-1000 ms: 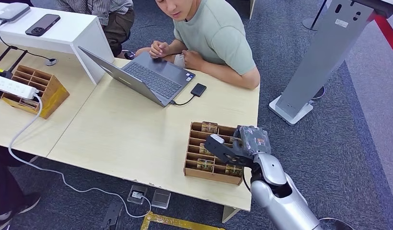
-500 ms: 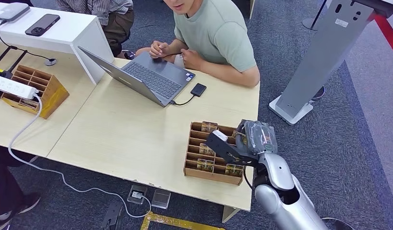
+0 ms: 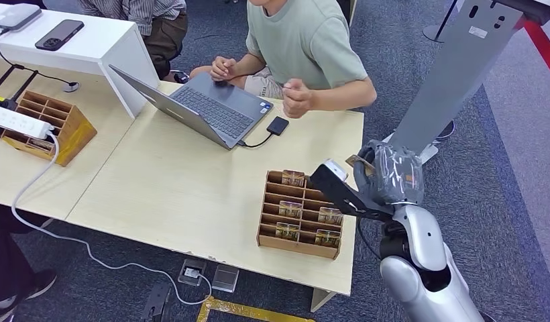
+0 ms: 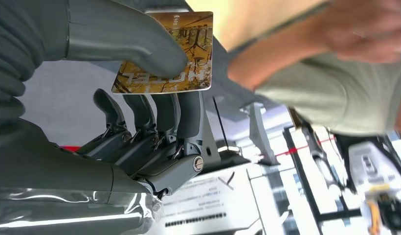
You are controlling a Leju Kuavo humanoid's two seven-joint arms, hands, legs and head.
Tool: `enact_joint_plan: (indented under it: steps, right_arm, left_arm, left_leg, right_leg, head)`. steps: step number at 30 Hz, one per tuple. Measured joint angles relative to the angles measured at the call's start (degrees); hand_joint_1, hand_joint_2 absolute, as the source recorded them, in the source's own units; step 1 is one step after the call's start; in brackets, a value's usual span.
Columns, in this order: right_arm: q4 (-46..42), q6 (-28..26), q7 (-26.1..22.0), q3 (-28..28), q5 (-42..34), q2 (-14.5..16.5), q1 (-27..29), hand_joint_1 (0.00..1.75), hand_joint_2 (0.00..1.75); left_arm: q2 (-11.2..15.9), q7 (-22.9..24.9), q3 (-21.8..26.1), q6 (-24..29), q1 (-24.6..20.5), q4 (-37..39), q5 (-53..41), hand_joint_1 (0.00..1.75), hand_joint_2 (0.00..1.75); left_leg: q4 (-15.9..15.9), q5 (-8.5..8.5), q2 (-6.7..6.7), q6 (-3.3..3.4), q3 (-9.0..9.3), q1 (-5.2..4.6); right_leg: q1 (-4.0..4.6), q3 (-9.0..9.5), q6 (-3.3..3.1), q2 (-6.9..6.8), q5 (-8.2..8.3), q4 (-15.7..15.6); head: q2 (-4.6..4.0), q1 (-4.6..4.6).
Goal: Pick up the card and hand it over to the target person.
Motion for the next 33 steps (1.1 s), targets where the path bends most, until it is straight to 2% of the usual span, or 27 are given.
enact_joint_plan:
  steps: [5, 10, 16, 21, 24, 26, 28, 29, 31, 33]
  right_arm:
    - [9.24, -3.03, -1.86, -0.06, -0.09, 2.29, -4.74, 1.44, 1.75]
    - [27.93, -9.63, -4.56, 0.37, 2.27, 6.35, -12.94, 1.51, 1.75]
    - [43.93, -15.24, -6.39, 1.28, 8.25, 10.35, -18.78, 1.52, 1.75]
    - [52.03, -16.17, -7.16, 2.36, 10.75, 12.79, -20.69, 1.34, 1.75]
    - [53.41, -16.53, -7.62, 2.49, 10.79, 13.43, -20.52, 0.96, 1.75]
    - [53.89, -16.68, -8.15, 2.33, 10.42, 13.66, -20.43, 0.55, 1.75]
    - [54.17, -16.69, -8.58, 2.10, 9.95, 13.75, -20.23, 0.20, 1.75]
    - [54.18, -16.84, -8.78, 2.01, 9.77, 13.72, -20.04, 0.09, 1.75]
    - [54.00, -17.16, -9.34, 1.87, 9.37, 13.60, -19.58, 0.01, 1.75]
    - [53.50, -17.42, -9.87, 1.75, 8.89, 13.49, -19.01, 0.00, 1.75]
  left_arm:
    - [0.06, 0.07, -0.44, -0.27, -0.02, -0.04, -0.57, 0.00, 0.00]
    - [0.13, 0.13, -1.62, -0.91, -0.06, 0.03, -1.65, 0.00, 0.00]
    - [-0.04, 0.19, -2.34, -1.19, -0.08, -0.08, -2.22, 0.00, 0.00]
    - [-0.26, 0.25, -2.19, -0.95, -0.07, -0.10, -1.91, 0.00, 0.00]
    - [-0.35, 0.36, -2.00, -0.79, -0.06, -0.09, -1.67, 0.00, 0.00]
    - [-0.38, 0.42, -1.87, -0.69, -0.05, -0.07, -1.52, 0.00, 0.00]
    - [-0.41, 0.40, -1.73, -0.62, -0.04, -0.07, -1.38, 0.00, 0.00]
    - [-0.43, 0.36, -1.68, -0.59, -0.05, -0.08, -1.32, 0.00, 0.00]
    - [-0.45, 0.28, -1.61, -0.55, -0.04, -0.06, -1.23, 0.00, 0.00]
    - [-0.44, 0.26, -1.58, -0.51, -0.03, -0.03, -1.16, 0.00, 0.00]
  left_leg:
    - [-0.03, 0.01, 0.11, -0.01, 0.05, 0.01]
    - [-0.10, 0.01, 0.31, 0.00, 0.15, -0.01]
    - [-0.15, 0.03, 0.32, 0.00, 0.20, 0.00]
    - [-0.16, 0.01, 0.26, -0.01, 0.22, 0.00]
    - [-0.17, 0.02, 0.18, -0.01, 0.21, 0.01]
    - [-0.19, 0.03, 0.17, 0.00, 0.21, 0.01]
    - [-0.14, 0.01, 0.12, -0.01, 0.16, 0.01]
    - [-0.14, 0.01, 0.10, -0.01, 0.15, 0.01]
    - [-0.13, 0.01, 0.08, -0.01, 0.14, 0.01]
    - [-0.13, 0.01, 0.04, -0.01, 0.14, 0.02]
  right_leg:
    - [0.01, 0.03, -0.01, 0.10, 0.04, -0.03]
    - [-0.01, 0.06, -0.01, 0.32, 0.10, -0.06]
    - [0.00, 0.13, -0.02, 0.33, 0.12, -0.08]
    - [0.00, 0.18, -0.03, 0.27, 0.08, -0.09]
    - [0.01, 0.20, -0.02, 0.20, 0.07, -0.11]
    - [0.01, 0.20, -0.03, 0.20, 0.08, -0.13]
    - [0.01, 0.17, -0.02, 0.13, 0.04, -0.09]
    - [0.01, 0.16, -0.02, 0.12, 0.04, -0.08]
    - [0.01, 0.16, -0.02, 0.09, 0.03, -0.08]
    - [0.02, 0.17, -0.02, 0.05, 0.02, -0.09]
  head:
    - [0.00, 0.00]
    - [0.00, 0.00]
    - [0.00, 0.00]
    - [0.00, 0.00]
    - [0.00, 0.00]
    - [0.00, 0.00]
    - [0.00, 0.00]
    - [0.00, 0.00]
    - [0.00, 0.00]
    - [0.00, 0.00]
